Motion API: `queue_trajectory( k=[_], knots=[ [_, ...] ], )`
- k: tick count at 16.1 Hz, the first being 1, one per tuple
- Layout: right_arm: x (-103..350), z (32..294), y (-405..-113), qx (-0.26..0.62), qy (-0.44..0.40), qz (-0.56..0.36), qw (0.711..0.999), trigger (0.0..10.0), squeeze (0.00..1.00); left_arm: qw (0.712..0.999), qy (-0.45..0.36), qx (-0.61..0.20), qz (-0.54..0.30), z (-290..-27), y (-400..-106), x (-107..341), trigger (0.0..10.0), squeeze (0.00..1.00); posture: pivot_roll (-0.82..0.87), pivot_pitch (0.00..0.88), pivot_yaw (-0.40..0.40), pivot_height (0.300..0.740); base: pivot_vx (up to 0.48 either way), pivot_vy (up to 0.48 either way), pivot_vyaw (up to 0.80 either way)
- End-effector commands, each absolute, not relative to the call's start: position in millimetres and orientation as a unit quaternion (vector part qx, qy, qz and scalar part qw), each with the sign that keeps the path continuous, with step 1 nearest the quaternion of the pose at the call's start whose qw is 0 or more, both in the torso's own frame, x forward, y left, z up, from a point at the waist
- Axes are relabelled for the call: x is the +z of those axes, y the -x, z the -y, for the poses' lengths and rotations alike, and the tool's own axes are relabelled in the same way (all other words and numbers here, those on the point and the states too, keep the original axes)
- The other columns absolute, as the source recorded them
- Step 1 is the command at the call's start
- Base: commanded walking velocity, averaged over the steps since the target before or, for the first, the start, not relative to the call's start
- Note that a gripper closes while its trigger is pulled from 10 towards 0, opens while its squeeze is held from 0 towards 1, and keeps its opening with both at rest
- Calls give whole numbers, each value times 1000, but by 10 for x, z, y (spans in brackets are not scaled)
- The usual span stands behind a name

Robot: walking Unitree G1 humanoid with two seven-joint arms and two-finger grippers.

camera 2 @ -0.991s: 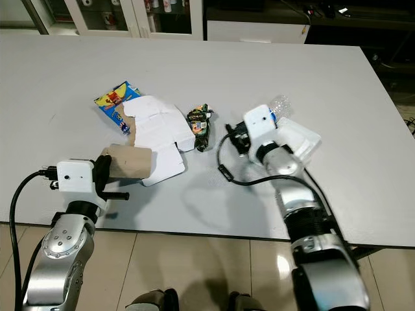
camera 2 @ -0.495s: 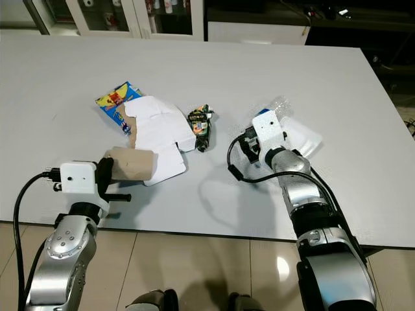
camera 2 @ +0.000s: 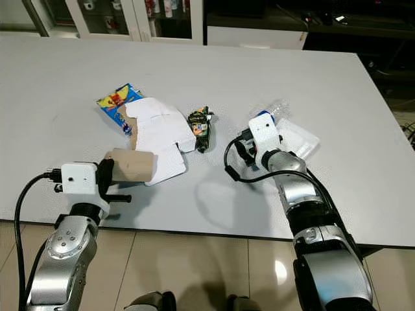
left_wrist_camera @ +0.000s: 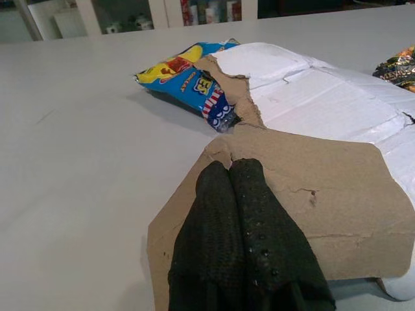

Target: Picking trash to rubbish bin

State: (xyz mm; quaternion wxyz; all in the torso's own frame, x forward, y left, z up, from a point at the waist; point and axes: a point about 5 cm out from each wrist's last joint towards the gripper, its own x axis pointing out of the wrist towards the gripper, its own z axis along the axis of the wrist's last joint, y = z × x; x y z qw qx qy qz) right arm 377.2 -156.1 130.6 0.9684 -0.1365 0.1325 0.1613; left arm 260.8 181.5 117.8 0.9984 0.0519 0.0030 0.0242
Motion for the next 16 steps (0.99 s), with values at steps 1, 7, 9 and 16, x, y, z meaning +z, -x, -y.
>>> queue_trajectory(
  k=[1, 7, 9, 16],
  knots=[
    [1123, 1643, -3717, 149, 119, -180, 965, 10000, 0, 998, -50, 24, -10, -1807, -2620, 1159, 0, 0, -22, 133, 15, 740, 0, 0, 0],
    [1338, 1543, -3806, 110, 4, -157, 981, 10000, 0, 998, -49, 24, -12, -1816, -2636, 1157, 0, 0, -21, 124, 19, 740, 0, 0, 0],
    [1370, 1483, -3816, 111, -10, -153, 982, 10000, 0, 999, -48, 24, -13, -1815, -2636, 1157, 0, 0, -17, 123, 19, 740, 0, 0, 0],
    [1343, 1321, -3822, 107, -4, -156, 982, 10000, 0, 998, -46, 25, -18, -1830, -2647, 1152, 0, 0, -10, 115, 22, 740, 0, 0, 0]
  ],
)
